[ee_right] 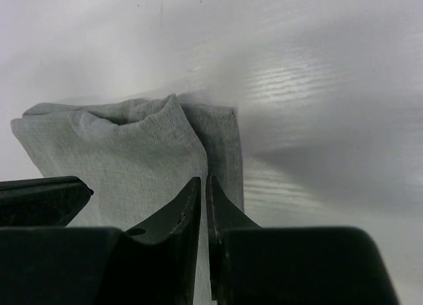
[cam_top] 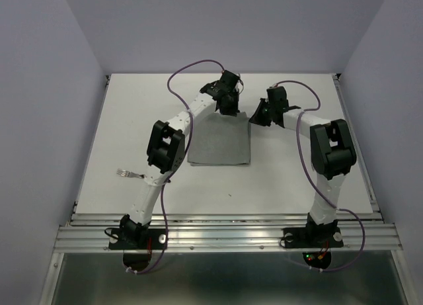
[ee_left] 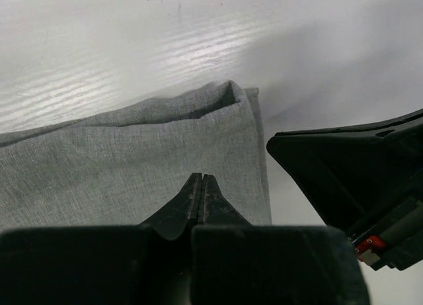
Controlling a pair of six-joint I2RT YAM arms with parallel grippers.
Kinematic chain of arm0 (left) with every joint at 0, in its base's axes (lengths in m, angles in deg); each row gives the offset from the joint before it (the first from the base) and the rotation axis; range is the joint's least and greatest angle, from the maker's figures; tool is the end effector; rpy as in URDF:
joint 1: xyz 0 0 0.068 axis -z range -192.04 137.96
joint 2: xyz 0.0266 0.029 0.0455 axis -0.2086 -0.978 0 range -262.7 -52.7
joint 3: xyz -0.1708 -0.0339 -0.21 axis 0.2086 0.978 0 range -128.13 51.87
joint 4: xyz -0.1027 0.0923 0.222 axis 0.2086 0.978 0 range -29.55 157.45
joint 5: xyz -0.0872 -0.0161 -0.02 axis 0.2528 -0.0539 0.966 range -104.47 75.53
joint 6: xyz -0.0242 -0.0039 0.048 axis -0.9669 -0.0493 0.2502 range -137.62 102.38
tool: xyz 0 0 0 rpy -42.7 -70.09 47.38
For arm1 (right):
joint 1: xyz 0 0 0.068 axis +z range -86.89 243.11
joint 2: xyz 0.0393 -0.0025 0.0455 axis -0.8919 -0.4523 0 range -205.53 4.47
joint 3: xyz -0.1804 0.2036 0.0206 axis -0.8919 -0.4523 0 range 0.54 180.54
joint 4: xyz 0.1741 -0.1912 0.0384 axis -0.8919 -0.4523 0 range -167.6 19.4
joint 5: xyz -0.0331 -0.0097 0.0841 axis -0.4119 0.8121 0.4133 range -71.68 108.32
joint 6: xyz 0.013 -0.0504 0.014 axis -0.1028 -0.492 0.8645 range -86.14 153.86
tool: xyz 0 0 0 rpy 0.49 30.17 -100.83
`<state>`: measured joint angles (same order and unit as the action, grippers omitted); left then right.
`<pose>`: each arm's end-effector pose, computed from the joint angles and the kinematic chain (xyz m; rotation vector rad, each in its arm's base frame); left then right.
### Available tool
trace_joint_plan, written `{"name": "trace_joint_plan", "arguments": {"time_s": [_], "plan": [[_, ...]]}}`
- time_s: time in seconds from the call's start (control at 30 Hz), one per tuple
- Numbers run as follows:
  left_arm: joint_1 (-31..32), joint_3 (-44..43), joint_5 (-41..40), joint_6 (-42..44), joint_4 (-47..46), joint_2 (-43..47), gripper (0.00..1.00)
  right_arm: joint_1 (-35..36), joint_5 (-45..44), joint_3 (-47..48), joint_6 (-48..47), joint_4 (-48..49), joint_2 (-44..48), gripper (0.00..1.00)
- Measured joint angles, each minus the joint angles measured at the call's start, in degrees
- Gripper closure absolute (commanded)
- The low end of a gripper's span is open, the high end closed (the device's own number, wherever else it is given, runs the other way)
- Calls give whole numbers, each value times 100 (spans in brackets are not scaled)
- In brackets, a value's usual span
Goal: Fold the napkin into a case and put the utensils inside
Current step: Smooth out the lower triangle-folded napkin at the center of the board.
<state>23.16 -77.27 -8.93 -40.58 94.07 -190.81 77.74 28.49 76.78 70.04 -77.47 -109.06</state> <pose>0.4462 -0.3189 0.2368 0.3058 2.3736 -0.6118 0.4192 0.1159 0.1789 0.3625 2.3912 0.6328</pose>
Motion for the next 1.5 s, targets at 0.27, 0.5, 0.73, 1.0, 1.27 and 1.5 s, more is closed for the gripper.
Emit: {"name": "trace_joint_plan", "arguments": {"time_s": [0.27, 0.5, 0.73, 1.0, 1.27, 1.5], "plan": [[-125, -455, 68, -2, -234, -697, 100, 0, -22, 608, -7, -15, -610, 87], [-155, -487, 258, -50, -588, -1003, 100, 0, -35, 728, -24, -37, -844, 88], [-155, -483, 448, -72, -890, -1003, 100, 0, -50, 544, 9, 133, -820, 91], [-118, 789, 516, 39, -1163, -367, 100, -4, 35, -723, 243, 621, -72, 91], [144, 2229, 380, 166, -984, 868, 94, -4, 4, -1954, 319, 433, 1198, 73], [553, 2107, 153, 144, -907, 1156, 69, -4, -212, -1982, 457, 437, 1377, 73]]}}
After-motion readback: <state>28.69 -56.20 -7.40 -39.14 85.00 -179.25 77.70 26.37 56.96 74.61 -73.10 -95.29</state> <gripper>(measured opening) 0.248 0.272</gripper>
